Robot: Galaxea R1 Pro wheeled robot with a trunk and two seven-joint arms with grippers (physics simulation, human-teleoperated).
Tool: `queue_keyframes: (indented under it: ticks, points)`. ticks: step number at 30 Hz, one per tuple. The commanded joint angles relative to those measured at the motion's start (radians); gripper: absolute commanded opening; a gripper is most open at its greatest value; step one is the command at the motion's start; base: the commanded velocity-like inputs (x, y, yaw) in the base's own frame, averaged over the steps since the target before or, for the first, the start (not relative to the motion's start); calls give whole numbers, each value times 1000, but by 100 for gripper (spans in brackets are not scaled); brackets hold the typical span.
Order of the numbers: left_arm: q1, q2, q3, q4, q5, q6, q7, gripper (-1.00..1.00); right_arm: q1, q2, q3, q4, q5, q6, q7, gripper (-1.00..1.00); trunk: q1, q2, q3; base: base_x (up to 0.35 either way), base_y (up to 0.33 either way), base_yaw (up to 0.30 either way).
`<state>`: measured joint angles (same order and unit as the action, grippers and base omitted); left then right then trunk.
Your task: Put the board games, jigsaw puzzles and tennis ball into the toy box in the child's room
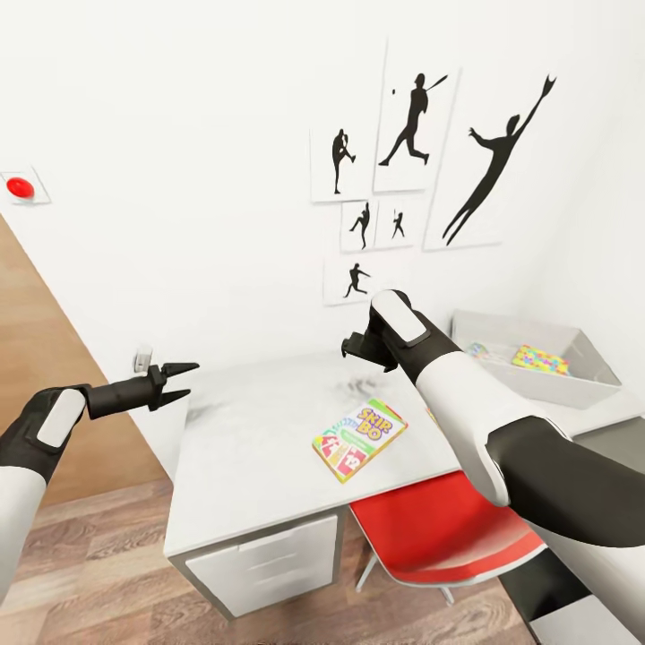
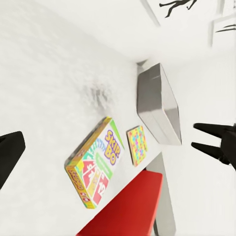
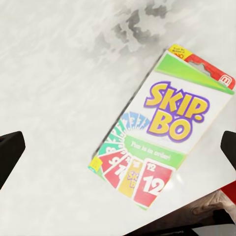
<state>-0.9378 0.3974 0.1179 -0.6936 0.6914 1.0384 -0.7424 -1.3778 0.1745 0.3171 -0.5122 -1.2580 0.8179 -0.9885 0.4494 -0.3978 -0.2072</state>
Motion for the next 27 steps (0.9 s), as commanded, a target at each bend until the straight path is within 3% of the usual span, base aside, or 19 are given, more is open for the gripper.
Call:
queue_keyframes:
  ticks: [1,15,21,27]
  points:
    - [-1,0,2,0,-6,4,-10,100,-1,0,2,-1,-5,5,-7,100,1,-2,-4,0,0,0]
    - [-1,-1,3,-7,-5,5,-33,100,-7,0,2,-3,4,-11,-6,100,1,-2,-27,0,0,0]
    - [-1,-1,2,-8,-5,5,-107,100,-15,0,2,-4,41,-15,-6,100,1,-2,-36,0,0,0]
    - [-2,-1,2,-9,-6,6,-140,100,-34,0,2,-4,65,-22,-6,100,1,-2,-46,0,0,0]
